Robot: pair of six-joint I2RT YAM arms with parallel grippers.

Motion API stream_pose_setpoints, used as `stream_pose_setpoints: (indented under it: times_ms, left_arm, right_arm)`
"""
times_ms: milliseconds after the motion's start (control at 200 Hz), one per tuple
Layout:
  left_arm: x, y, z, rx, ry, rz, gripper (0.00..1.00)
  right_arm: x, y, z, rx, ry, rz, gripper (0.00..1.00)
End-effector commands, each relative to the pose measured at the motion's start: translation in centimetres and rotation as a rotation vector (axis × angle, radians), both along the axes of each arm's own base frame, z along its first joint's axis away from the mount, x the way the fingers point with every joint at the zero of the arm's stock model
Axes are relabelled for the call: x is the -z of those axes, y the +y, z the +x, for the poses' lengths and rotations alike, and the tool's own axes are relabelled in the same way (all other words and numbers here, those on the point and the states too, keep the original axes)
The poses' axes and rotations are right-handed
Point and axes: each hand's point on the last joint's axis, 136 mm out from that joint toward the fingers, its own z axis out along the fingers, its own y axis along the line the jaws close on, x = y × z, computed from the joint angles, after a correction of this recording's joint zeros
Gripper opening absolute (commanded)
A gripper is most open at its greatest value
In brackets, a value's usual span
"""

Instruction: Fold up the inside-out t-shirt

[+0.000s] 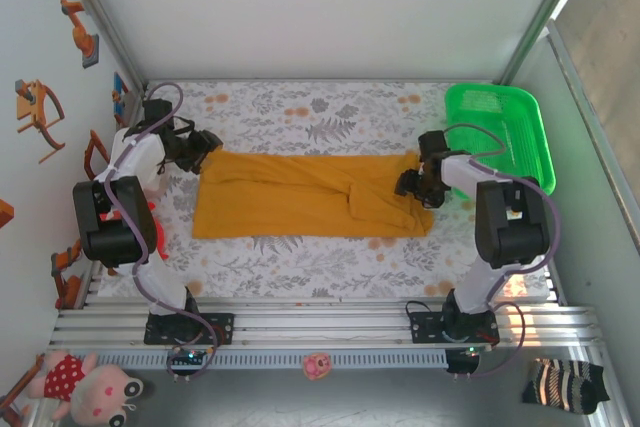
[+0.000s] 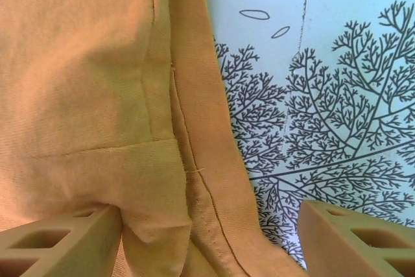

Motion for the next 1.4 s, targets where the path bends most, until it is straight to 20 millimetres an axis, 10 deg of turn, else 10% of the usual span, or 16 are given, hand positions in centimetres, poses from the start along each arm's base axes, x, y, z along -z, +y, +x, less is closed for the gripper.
stream_pose_setpoints:
  times_ms: [0,355,576,666,791,1107,1397]
  left_arm:
    - [-1.2,-0.4,-0.3,0.016,-0.012,-0.01,0.53]
    - [-0.5,-0.7,-0.1,0.016,0.002,-0.012,0.53]
    - [-0.2,-0.9,-0.2,0.023,0.006,-0.008,0.53]
    - [0.5,-0.6,-0.2,0.025,0.018,0.012,0.53]
    - [2.1,-0.5,0.2,0.04,0.057,0.028,0.54]
    - [4.3,-1.4,-0.7,0.074,0.107,0.037,0.54]
    - [4.6,-3.8,-0.1,0.11,0.097,0.029,0.54]
  right_arm:
    - [0.4,2.9,1.1,0.003,-0.034,0.178,0.71]
    - [-2.1,7.7,-0.1,-0.053,-0.081,0.314,0.65]
    - [0.0,7.0,-0.3,-0.026,-0.044,0.239,0.61]
    - [1.2,6.3,-0.4,-0.005,-0.026,0.199,0.5]
    - [0.8,6.2,0.1,-0.002,-0.03,0.199,0.0]
    - [-3.7,0.2,1.3,0.065,-0.068,0.144,0.0]
    - [-5.3,0.9,2.7,0.031,-0.054,0.183,0.0]
